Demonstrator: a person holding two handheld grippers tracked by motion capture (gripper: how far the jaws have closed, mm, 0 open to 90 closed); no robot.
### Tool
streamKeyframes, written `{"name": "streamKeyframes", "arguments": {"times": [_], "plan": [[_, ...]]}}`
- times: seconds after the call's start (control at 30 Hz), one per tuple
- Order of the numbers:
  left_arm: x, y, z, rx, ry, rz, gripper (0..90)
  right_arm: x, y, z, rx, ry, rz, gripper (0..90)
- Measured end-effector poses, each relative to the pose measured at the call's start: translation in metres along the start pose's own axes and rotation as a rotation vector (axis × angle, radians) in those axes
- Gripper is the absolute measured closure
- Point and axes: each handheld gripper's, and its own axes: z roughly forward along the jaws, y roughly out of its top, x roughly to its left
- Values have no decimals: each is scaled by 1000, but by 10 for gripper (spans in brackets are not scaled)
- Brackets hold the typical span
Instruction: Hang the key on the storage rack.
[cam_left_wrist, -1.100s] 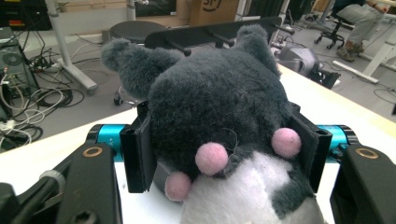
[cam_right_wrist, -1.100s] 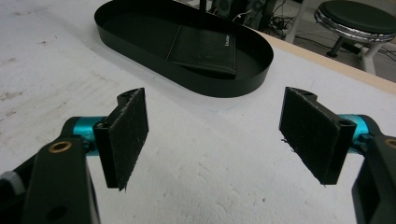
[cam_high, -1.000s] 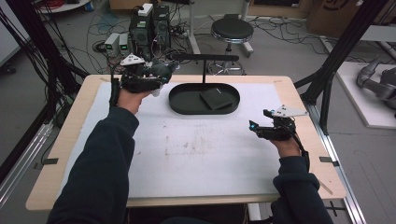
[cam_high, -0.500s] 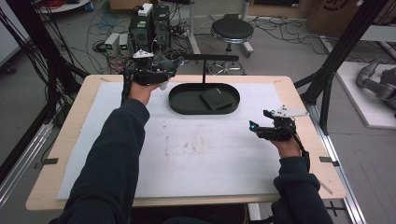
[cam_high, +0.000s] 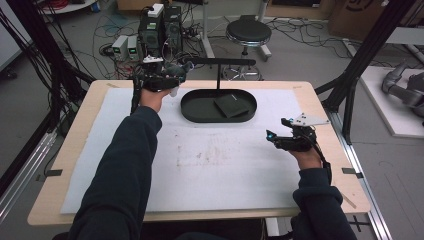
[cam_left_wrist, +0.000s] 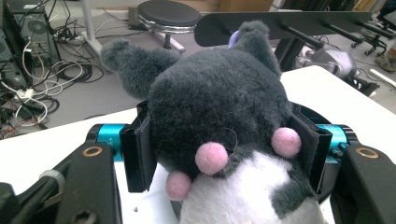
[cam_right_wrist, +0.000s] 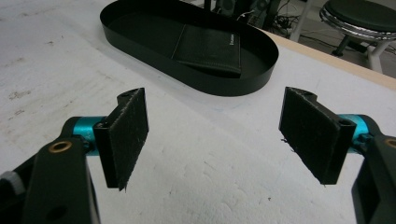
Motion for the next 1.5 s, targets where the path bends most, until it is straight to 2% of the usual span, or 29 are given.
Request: {"name": "streamKeyframes", "arguments": {"times": [0.13,0.27,0.5,0.67,0.73,0.93,1.03,1.13,1.27,1.43,1.5], "plan": [[0,-5,8,22,15,2,368,-1,-1,-1,4,2,2,247],[-1,-10,19,59,29,21,368,-2,-2,-1,2,0,6,247],[-10,-20,37,99,40,51,349,-1,-2,-1,6,4,4,248],[-12,-27,43,137,23,45,275,-1,-2,-2,0,4,6,248],[-11,-30,40,129,21,35,274,-1,-2,-2,-1,5,3,248],[0,-42,23,122,22,-10,278,2,-2,-2,1,9,-3,248],[3,-45,9,91,6,-21,283,2,-2,-1,3,10,-10,248],[0,-47,-10,60,-5,10,290,3,-2,-1,7,10,-11,248],[-4,-50,-41,-10,-29,55,271,2,-3,1,17,1,-19,247],[-10,-67,-78,-85,-35,96,190,4,-3,2,30,-2,-32,246],[-10,-75,-91,-116,-40,105,186,5,-3,2,29,-5,-39,245]]}}
